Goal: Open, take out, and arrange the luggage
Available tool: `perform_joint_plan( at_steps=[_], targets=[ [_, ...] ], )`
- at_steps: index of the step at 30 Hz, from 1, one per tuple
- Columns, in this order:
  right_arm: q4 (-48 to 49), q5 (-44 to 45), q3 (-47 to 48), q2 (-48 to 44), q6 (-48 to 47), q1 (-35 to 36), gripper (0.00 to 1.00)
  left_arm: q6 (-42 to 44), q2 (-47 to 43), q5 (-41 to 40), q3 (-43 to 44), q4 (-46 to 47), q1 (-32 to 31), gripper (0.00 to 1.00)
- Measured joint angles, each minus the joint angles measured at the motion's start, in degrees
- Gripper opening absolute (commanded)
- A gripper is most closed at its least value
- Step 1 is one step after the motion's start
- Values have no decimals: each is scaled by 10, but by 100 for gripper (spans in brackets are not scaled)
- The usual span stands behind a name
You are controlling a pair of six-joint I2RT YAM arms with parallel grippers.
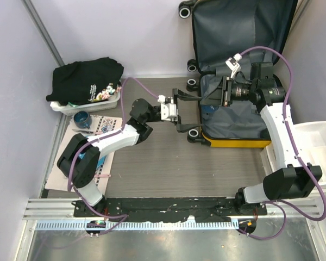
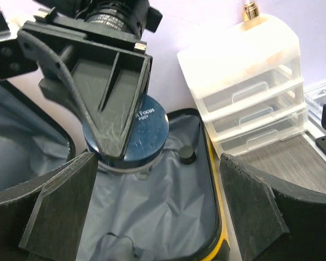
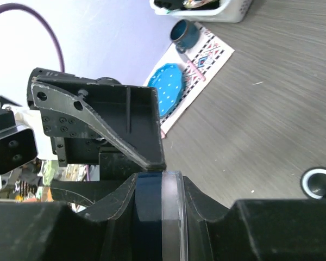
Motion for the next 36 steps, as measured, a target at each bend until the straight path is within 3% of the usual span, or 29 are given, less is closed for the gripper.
perform_joint_plan(
  at_steps=[11,18,30,32,33,35,36],
  targets=[
    [-6,-53,-8,-42,-4,35,1,66,-6,-85,-7,55,-66,95],
    [-17,-65,-14,-43,-5,40,1,108,-7,-125,-21,64,-84,77],
    [-22,-80,-25,-54,-5,45,3,127,-36,-140,-45,52,-91,58],
    [-22,-80,-27,-56,-4,45,23,127,-36,-140,-46,52,-93,53],
    [-21,-80,-27,-56,-3,45,51,127,-36,-140,-46,52,-93,48],
    [-21,-80,-27,-56,1,45,70,126,-36,-140,-46,51,-93,41],
    [-21,-78,-27,-56,3,45,72,125,-36,-139,-46,50,-94,35]
  ],
)
